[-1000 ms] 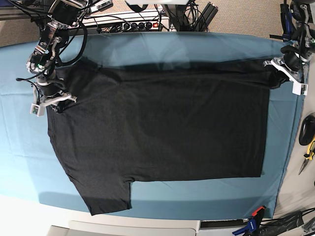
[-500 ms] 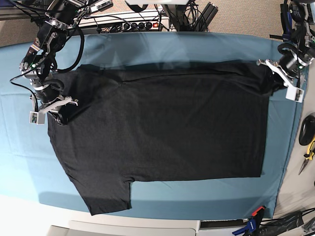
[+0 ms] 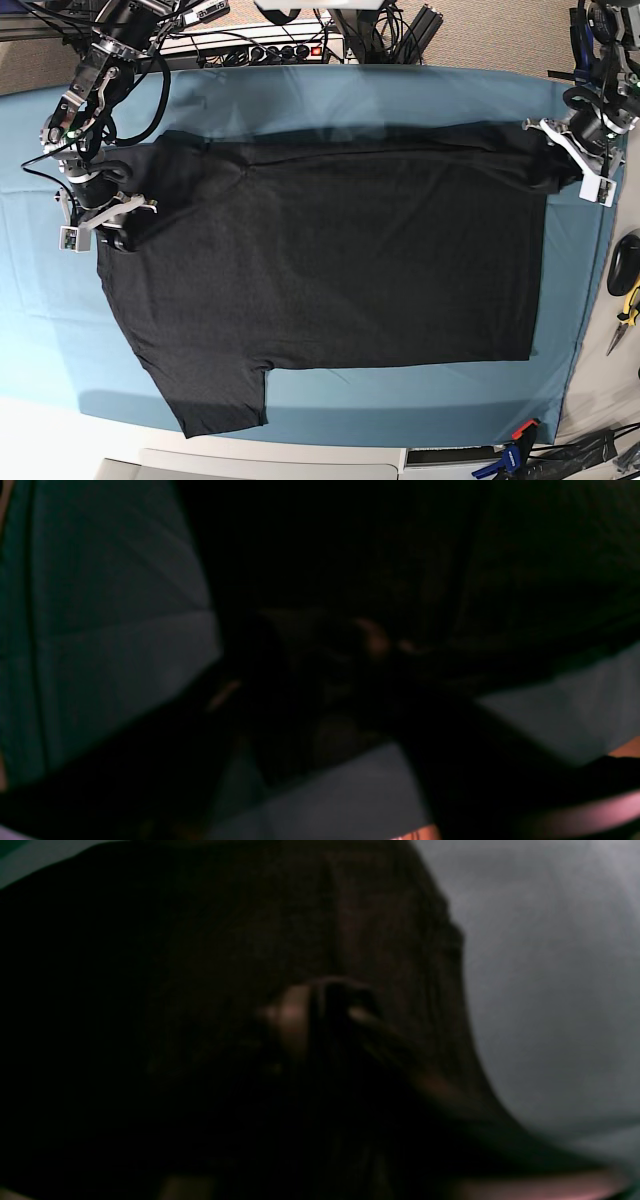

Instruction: Fold the T-shirt properly

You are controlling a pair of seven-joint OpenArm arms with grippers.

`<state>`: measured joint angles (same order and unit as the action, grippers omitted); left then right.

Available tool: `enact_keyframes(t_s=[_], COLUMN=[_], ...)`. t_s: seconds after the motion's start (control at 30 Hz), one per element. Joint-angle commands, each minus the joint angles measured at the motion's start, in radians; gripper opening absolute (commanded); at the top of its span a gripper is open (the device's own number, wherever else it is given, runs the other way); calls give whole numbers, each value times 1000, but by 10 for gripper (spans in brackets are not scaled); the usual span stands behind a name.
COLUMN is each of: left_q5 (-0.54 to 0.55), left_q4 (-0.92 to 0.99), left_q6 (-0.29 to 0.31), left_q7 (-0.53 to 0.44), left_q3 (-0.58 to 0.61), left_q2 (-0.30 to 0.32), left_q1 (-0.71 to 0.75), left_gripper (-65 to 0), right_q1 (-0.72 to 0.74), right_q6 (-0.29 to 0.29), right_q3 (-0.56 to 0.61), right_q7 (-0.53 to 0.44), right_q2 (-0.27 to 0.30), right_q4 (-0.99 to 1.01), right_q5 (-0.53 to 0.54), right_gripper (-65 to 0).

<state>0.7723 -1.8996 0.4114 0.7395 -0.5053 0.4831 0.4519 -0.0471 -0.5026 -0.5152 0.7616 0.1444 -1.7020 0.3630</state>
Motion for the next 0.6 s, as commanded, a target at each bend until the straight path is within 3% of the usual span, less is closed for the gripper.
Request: enact_keyframes(t_s=[0.0,0.1,0.27,0.43,0.57], left_q5=[3,-51,-118,-85,-76], left_q4=[-13,-13,-13,-13,-13], left_q6=[-21,-79,-83,-82,-82], left_q7=[-26,-41,-34,19,61], left_q3=[-8,-8,-8,-8,-8], left_q2=[19,19,19,19,22], left_q1=[-3,-3,-3,0,0], left_gripper=[-328,-328,-328,-328,-328], right_q1=[14,14,14,13,-19], right_q6=[-5,3,7,17,28], right_q3=[-3,-3,-63,-270,-437], right_q7=[-37,-38,-24,108,157], right_q2=[15,19,21,22,23], right_q4=[-16,-17,-34,-60,-60], right_q5=[10,10,0,197,302], right_gripper=[-358,-355,-356,-355,-355])
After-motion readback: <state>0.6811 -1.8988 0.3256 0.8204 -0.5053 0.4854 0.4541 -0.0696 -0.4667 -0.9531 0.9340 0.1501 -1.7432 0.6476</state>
